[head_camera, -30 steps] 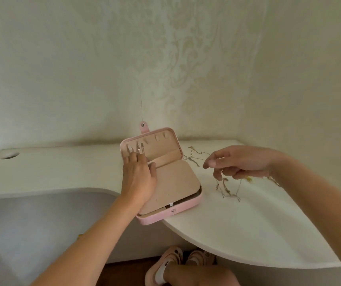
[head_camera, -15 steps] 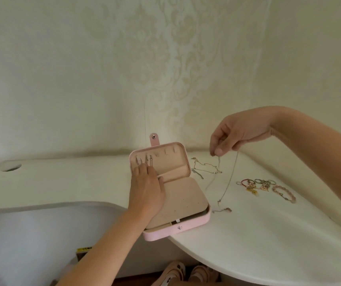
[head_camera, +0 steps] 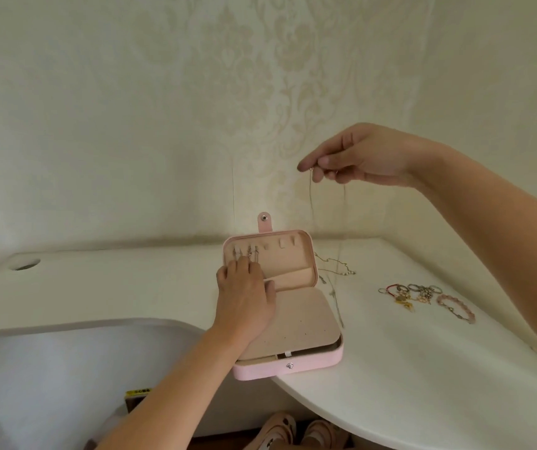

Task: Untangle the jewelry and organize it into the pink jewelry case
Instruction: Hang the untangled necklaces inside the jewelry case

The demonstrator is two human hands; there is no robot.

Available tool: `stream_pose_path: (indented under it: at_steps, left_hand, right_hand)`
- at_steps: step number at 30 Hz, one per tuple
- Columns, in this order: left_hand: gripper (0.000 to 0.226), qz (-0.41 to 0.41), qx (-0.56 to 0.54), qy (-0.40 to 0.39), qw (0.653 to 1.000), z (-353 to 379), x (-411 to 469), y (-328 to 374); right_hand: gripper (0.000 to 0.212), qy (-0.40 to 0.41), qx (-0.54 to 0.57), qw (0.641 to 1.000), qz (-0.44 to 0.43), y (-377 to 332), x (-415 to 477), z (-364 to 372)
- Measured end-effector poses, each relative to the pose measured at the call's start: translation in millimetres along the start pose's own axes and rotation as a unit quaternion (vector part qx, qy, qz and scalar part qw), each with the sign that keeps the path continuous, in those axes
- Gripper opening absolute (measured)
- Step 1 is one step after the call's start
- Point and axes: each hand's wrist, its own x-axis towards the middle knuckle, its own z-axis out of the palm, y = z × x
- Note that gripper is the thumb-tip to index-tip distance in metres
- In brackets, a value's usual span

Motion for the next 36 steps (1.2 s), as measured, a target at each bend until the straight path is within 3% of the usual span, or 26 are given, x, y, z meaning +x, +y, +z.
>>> stream_pose_path:
  at_steps: [7,14,24,36]
  left_hand:
    - [0.035,0.010,0.012,0.002,1.000,2,1,-1]
    - [0.023,0.025,-0.013,0.074,0.997,10,2,-4]
    - [0.022,0.022,-0.021,0.122,0.992,15,2,-7]
    - [0.020,0.029,-0.004,0.121,0.992,16,2,-8]
  right_hand:
    - [0.022,0.035,-0.055,0.997,-0.047,-20,26,9]
    - [0.020,0.032,-0.061,0.993,-0.093,-38,52,10]
    - [0.020,-0.009,-0.095,0.990,-0.101,-43,80,14]
    - [0.021,-0.023,-0.109,0.990,-0.090,-39,87,11]
